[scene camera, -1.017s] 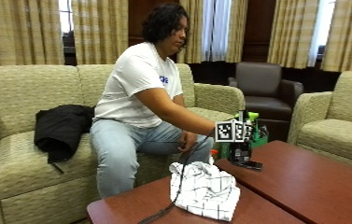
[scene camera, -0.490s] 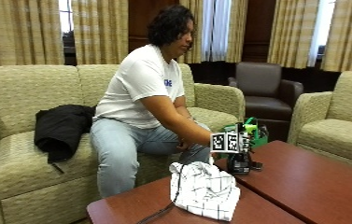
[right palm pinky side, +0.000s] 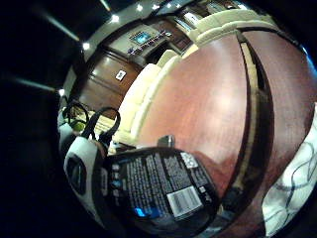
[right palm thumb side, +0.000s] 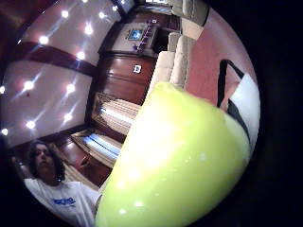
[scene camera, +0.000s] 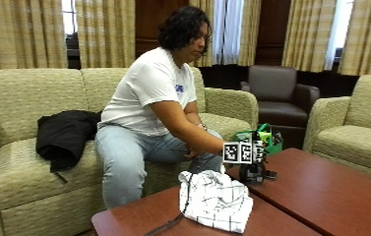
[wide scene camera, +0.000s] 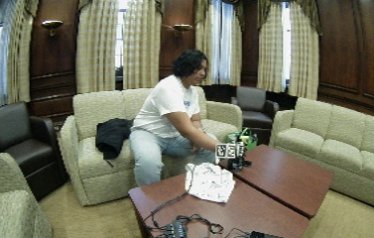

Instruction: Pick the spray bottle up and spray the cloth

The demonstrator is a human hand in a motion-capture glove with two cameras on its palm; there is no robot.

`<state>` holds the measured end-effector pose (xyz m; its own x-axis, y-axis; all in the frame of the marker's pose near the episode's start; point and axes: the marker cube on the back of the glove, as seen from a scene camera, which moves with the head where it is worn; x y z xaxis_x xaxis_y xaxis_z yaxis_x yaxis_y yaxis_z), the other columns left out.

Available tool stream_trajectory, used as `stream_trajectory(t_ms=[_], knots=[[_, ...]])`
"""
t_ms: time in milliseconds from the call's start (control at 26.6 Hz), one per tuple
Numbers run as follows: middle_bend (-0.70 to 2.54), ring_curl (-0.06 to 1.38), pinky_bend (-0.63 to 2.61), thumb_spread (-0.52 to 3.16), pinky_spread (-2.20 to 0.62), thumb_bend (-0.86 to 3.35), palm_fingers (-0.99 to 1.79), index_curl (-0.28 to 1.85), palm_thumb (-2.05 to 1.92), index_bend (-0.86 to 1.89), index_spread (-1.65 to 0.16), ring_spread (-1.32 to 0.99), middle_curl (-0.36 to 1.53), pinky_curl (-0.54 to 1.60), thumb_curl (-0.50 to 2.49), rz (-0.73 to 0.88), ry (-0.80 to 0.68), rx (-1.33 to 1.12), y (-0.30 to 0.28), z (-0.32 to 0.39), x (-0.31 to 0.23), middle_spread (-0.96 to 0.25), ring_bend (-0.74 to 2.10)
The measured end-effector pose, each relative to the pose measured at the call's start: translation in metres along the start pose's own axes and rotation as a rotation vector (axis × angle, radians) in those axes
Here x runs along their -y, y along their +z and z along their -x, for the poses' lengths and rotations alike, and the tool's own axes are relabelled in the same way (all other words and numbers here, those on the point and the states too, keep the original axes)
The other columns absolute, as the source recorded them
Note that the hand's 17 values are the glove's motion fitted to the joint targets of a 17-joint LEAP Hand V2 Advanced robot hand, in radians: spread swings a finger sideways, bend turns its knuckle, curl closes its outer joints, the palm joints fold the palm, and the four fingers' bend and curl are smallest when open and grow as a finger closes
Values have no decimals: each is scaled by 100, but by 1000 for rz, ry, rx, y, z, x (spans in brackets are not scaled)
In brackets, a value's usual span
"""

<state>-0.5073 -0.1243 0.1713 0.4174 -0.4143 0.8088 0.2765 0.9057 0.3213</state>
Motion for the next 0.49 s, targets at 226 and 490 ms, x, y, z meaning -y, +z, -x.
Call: stream_trajectory(t_ms=[226,490], knots=[[70,48,42,38,-32,-3,135,63,90,28,-27,-23,54,39,81,146,53,38,7,0,-2,-19,70],[67,47,42,53,-29,-6,132,61,85,21,-27,-22,53,38,76,218,135,16,13,-1,-7,-18,70]])
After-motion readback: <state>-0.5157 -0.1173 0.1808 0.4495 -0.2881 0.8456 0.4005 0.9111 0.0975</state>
